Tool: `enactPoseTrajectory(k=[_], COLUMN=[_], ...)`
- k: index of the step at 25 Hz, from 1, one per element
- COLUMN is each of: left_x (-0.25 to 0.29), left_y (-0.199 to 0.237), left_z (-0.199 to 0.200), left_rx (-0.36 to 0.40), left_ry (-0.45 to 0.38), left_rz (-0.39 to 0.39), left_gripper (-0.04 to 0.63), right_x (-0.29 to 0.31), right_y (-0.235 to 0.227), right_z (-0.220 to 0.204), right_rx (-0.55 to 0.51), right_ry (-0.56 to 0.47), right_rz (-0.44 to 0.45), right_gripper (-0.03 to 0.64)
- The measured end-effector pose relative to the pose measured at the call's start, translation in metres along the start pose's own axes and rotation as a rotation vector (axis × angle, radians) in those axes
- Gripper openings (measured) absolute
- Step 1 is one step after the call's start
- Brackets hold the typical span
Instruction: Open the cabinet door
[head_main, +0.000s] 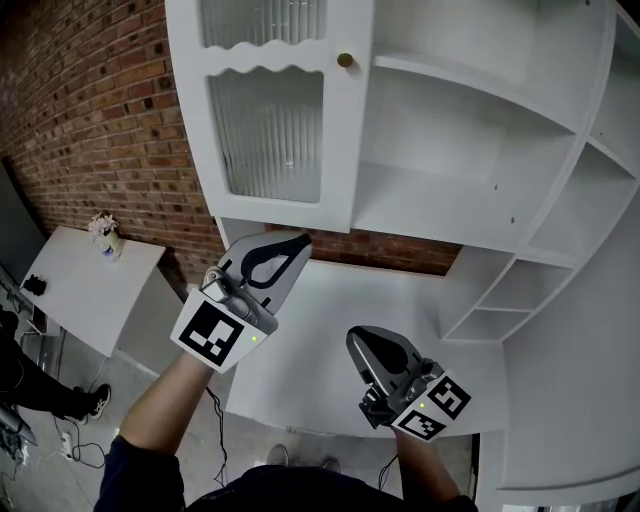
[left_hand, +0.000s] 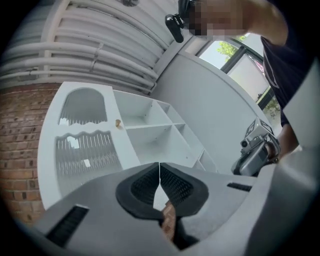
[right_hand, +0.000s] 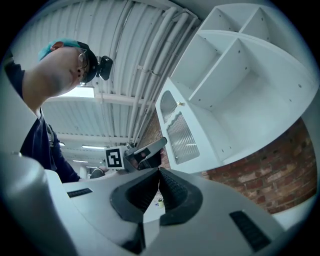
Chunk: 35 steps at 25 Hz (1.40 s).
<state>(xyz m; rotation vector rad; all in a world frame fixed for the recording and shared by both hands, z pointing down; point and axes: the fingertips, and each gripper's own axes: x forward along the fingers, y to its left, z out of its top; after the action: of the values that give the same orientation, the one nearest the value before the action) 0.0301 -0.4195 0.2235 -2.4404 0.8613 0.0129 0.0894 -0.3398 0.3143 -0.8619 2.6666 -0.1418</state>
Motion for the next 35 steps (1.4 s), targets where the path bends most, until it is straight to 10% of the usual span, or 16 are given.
enactPoseTrajectory(k=[35], left_x=[0.121], left_y=[0.136], left_z=[0.097], left_rx=[0.534], left_ry=[0.041], left_rz=[0.157], left_gripper=[0.13], right_x=[0.04], right_y=[-0.047], right_z=[0.065], right_rx=[-0.143], right_ry=[-0.069], right_rz=[-0.035], right_gripper=[0.026])
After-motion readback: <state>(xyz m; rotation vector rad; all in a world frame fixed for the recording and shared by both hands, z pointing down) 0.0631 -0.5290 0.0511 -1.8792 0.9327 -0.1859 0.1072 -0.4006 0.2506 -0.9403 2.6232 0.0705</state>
